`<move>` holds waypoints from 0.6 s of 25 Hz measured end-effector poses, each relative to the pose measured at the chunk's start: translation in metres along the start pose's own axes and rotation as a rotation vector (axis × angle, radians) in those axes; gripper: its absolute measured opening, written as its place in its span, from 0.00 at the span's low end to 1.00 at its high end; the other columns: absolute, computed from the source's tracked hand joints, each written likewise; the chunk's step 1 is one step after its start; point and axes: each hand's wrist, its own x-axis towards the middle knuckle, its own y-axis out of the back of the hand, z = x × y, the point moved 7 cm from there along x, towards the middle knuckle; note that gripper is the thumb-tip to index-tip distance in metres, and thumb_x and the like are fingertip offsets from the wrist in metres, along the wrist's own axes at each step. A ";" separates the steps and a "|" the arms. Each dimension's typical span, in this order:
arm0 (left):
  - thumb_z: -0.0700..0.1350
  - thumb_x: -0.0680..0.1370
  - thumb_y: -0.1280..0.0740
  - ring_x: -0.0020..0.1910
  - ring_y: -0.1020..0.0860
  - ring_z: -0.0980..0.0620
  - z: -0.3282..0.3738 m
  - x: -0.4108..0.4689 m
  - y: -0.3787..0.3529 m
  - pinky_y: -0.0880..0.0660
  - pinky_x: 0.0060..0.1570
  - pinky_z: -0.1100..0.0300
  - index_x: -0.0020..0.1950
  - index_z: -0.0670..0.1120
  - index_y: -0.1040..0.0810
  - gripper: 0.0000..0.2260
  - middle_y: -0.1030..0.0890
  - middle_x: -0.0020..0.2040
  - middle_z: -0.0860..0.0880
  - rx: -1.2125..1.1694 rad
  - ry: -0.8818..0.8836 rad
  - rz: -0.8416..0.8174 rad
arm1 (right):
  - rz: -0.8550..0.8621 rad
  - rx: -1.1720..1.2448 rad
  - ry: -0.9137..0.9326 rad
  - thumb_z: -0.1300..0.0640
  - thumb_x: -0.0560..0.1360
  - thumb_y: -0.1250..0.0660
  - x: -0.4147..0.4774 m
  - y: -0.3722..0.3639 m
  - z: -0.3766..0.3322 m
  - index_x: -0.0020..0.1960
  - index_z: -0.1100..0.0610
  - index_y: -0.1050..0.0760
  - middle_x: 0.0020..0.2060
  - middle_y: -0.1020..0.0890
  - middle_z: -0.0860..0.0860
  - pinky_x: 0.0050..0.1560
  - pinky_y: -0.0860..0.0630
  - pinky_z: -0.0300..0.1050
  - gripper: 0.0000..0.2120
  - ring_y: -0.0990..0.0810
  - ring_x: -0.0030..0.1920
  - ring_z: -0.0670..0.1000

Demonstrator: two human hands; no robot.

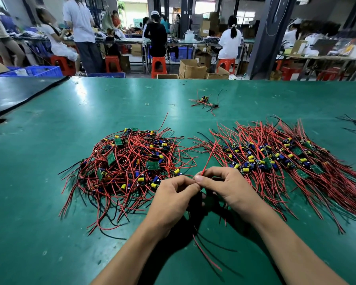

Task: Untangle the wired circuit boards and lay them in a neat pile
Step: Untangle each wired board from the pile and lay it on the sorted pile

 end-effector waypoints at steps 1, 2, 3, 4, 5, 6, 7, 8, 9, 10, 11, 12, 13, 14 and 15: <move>0.38 0.78 0.32 0.35 0.17 0.45 -0.001 0.000 -0.001 0.20 0.43 0.48 0.43 0.39 0.19 0.05 0.15 0.38 0.40 -0.009 0.019 -0.036 | 0.017 -0.004 0.000 0.51 0.70 0.24 0.000 0.001 0.001 0.42 0.57 0.16 0.32 0.18 0.55 0.30 0.22 0.41 0.09 0.20 0.30 0.52; 0.38 0.78 0.32 0.35 0.18 0.44 -0.002 0.000 -0.003 0.21 0.45 0.46 0.43 0.39 0.19 0.05 0.15 0.38 0.40 -0.017 0.036 -0.076 | 0.056 -0.023 0.006 0.52 0.71 0.24 0.001 0.004 0.002 0.41 0.57 0.16 0.30 0.20 0.54 0.29 0.24 0.39 0.08 0.22 0.28 0.50; 0.38 0.78 0.32 0.35 0.18 0.44 -0.001 -0.001 -0.004 0.22 0.45 0.46 0.43 0.39 0.20 0.05 0.16 0.38 0.40 -0.010 0.044 -0.117 | 0.115 -0.053 0.013 0.52 0.73 0.24 0.003 0.010 0.003 0.40 0.57 0.17 0.29 0.22 0.52 0.28 0.27 0.38 0.08 0.25 0.26 0.49; 0.39 0.78 0.32 0.35 0.19 0.45 -0.001 -0.001 -0.006 0.24 0.44 0.47 0.43 0.40 0.20 0.05 0.16 0.38 0.40 0.015 0.041 -0.151 | 0.176 -0.078 0.016 0.52 0.73 0.25 0.004 0.016 0.005 0.40 0.56 0.17 0.27 0.24 0.52 0.28 0.30 0.38 0.08 0.28 0.25 0.48; 0.39 0.77 0.31 0.35 0.19 0.46 0.000 -0.002 -0.008 0.26 0.44 0.48 0.43 0.41 0.19 0.04 0.16 0.38 0.41 0.042 0.033 -0.175 | 0.223 -0.079 0.011 0.52 0.73 0.25 0.006 0.022 0.008 0.40 0.56 0.17 0.27 0.26 0.52 0.28 0.34 0.39 0.08 0.31 0.25 0.47; 0.39 0.77 0.31 0.34 0.20 0.46 0.000 -0.002 -0.009 0.27 0.44 0.50 0.43 0.41 0.20 0.04 0.16 0.38 0.42 0.053 0.030 -0.185 | 0.249 -0.051 0.003 0.52 0.73 0.25 0.007 0.024 0.010 0.41 0.56 0.17 0.27 0.27 0.52 0.28 0.36 0.40 0.08 0.33 0.25 0.48; 0.39 0.77 0.31 0.34 0.20 0.46 0.000 -0.002 -0.009 0.28 0.43 0.51 0.42 0.41 0.20 0.04 0.16 0.37 0.42 0.040 0.036 -0.188 | 0.261 -0.003 -0.001 0.52 0.73 0.25 0.008 0.024 0.012 0.41 0.56 0.17 0.27 0.28 0.51 0.28 0.36 0.40 0.07 0.33 0.25 0.47; 0.38 0.77 0.32 0.33 0.21 0.46 0.000 -0.001 -0.009 0.27 0.41 0.53 0.42 0.41 0.20 0.05 0.16 0.37 0.41 0.006 0.049 -0.190 | 0.272 0.045 0.001 0.54 0.73 0.24 0.010 0.023 0.013 0.41 0.55 0.16 0.26 0.27 0.50 0.27 0.35 0.39 0.05 0.33 0.25 0.47; 0.37 0.77 0.32 0.32 0.22 0.46 -0.001 -0.001 -0.010 0.26 0.39 0.55 0.41 0.41 0.20 0.05 0.17 0.36 0.40 -0.033 0.066 -0.198 | 0.291 0.084 0.011 0.56 0.73 0.24 0.010 0.023 0.013 0.41 0.53 0.16 0.27 0.26 0.49 0.27 0.33 0.38 0.03 0.31 0.26 0.46; 0.36 0.77 0.32 0.31 0.22 0.46 0.000 -0.001 -0.010 0.25 0.37 0.58 0.41 0.41 0.20 0.05 0.17 0.36 0.40 -0.059 0.079 -0.211 | 0.319 0.112 0.024 0.58 0.72 0.24 0.011 0.025 0.012 0.41 0.53 0.16 0.28 0.24 0.47 0.27 0.32 0.37 0.03 0.29 0.26 0.45; 0.36 0.77 0.32 0.31 0.23 0.46 0.000 -0.002 -0.011 0.25 0.35 0.59 0.40 0.41 0.20 0.05 0.18 0.36 0.40 -0.061 0.082 -0.227 | 0.354 0.135 0.038 0.60 0.72 0.24 0.012 0.028 0.011 0.41 0.53 0.16 0.29 0.22 0.46 0.28 0.30 0.36 0.04 0.28 0.27 0.44; 0.36 0.77 0.32 0.32 0.23 0.47 0.000 -0.002 -0.011 0.25 0.35 0.60 0.41 0.41 0.20 0.05 0.18 0.36 0.40 -0.046 0.078 -0.246 | 0.391 0.150 0.054 0.62 0.73 0.25 0.013 0.033 0.010 0.41 0.53 0.16 0.31 0.21 0.45 0.28 0.29 0.35 0.04 0.27 0.28 0.44; 0.37 0.77 0.32 0.33 0.23 0.47 0.000 -0.003 -0.012 0.25 0.36 0.60 0.41 0.41 0.20 0.05 0.17 0.36 0.41 -0.025 0.072 -0.264 | 0.427 0.158 0.076 0.63 0.73 0.25 0.014 0.039 0.009 0.42 0.55 0.17 0.32 0.21 0.45 0.29 0.29 0.35 0.05 0.27 0.28 0.44; 0.37 0.76 0.31 0.34 0.23 0.47 0.001 -0.004 -0.013 0.25 0.36 0.60 0.41 0.41 0.20 0.04 0.17 0.36 0.41 -0.010 0.068 -0.278 | 0.457 0.156 0.098 0.64 0.73 0.25 0.014 0.044 0.008 0.44 0.56 0.17 0.33 0.20 0.45 0.30 0.29 0.35 0.05 0.27 0.28 0.44; 0.37 0.76 0.31 0.34 0.23 0.46 0.001 -0.004 -0.013 0.25 0.37 0.60 0.41 0.41 0.20 0.04 0.17 0.36 0.41 -0.004 0.067 -0.287 | 0.479 0.149 0.120 0.65 0.73 0.26 0.014 0.047 0.008 0.44 0.56 0.18 0.33 0.20 0.45 0.30 0.29 0.35 0.05 0.27 0.28 0.44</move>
